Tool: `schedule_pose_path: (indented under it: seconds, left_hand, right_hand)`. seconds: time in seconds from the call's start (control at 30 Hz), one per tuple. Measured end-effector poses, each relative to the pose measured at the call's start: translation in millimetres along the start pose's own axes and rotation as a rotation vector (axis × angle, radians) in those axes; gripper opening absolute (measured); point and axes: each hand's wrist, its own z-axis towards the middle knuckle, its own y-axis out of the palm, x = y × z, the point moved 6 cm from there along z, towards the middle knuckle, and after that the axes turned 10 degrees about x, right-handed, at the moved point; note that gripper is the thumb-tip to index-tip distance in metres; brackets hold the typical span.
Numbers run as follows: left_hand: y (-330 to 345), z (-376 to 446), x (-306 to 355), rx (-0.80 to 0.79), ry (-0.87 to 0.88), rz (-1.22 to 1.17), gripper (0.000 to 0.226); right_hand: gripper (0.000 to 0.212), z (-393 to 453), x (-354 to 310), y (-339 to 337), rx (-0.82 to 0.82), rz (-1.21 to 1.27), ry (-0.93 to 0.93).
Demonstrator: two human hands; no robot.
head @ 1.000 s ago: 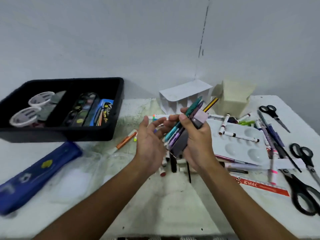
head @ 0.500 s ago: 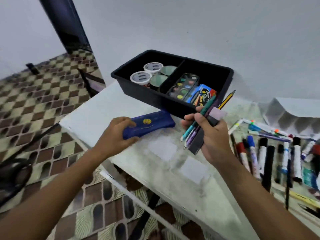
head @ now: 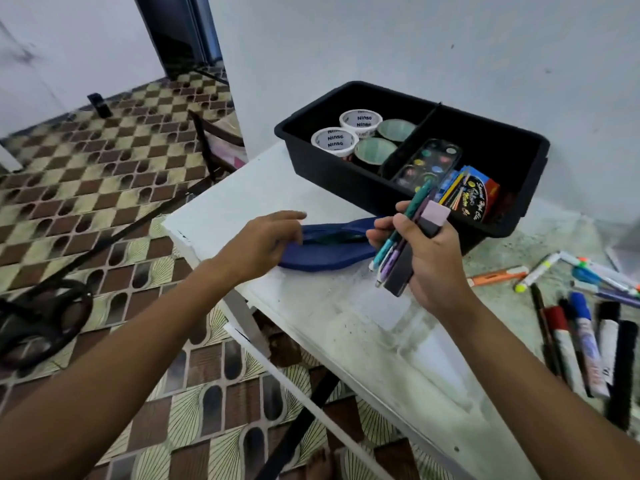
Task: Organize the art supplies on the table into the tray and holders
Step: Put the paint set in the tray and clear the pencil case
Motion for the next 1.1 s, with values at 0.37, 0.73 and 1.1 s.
schedule_pose_path:
  seconds: [0.37,0.73,1.1]
  left_hand:
    - [-4,26,-6,-0.057,-0.002,-0.052,0.066]
    - [-7,34,-19,-0.242,-0.123,-0.13,0.094]
    - [-10,39,-19,-0.275,-0.139,-0.152,0.089]
  right_hand:
    - [0.015,9,5,81,-0.157,-0.113,-0.344]
    - [0.023,35,56,88,-0.726,-1.283,-0.678]
    - [0.04,51,53,99,-0.498,-1.766,-0.518]
